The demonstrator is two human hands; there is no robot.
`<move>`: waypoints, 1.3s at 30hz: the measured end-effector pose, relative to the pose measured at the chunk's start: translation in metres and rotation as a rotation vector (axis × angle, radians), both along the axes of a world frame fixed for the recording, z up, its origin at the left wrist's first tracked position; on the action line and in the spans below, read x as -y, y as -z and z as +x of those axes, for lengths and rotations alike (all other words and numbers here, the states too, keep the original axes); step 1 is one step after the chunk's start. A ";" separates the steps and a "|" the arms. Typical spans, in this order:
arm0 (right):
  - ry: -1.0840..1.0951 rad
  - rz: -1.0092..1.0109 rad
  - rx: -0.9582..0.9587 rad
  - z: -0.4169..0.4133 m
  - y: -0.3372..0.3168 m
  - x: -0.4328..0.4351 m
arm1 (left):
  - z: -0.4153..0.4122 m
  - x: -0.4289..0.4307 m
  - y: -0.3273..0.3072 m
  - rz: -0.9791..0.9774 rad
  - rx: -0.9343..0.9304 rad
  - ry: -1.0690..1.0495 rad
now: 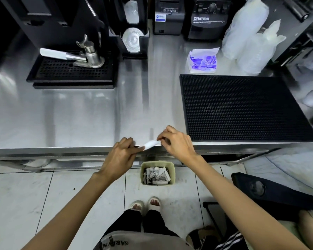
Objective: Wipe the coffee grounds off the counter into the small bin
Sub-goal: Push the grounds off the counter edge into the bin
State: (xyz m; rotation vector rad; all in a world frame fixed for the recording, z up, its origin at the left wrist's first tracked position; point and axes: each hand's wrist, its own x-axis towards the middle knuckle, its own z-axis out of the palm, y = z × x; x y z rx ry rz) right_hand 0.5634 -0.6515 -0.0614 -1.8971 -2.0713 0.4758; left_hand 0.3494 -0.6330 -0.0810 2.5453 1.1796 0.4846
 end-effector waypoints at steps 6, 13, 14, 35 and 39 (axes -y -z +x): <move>0.201 -0.114 -0.285 0.001 0.020 0.047 | 0.002 0.023 0.016 -0.296 0.042 0.012; 0.833 -0.349 -1.087 -0.010 0.072 0.073 | 0.008 0.022 0.068 -0.746 0.213 -0.366; 0.881 -0.374 -1.162 -0.011 0.081 0.075 | 0.009 0.022 0.078 -0.800 0.217 -0.407; 1.037 -0.564 -0.657 0.015 0.375 0.034 | 0.065 -0.006 0.345 -0.835 0.126 -0.621; 0.870 -0.527 -0.594 0.011 0.364 0.026 | 0.069 -0.009 0.340 -0.778 0.050 -0.544</move>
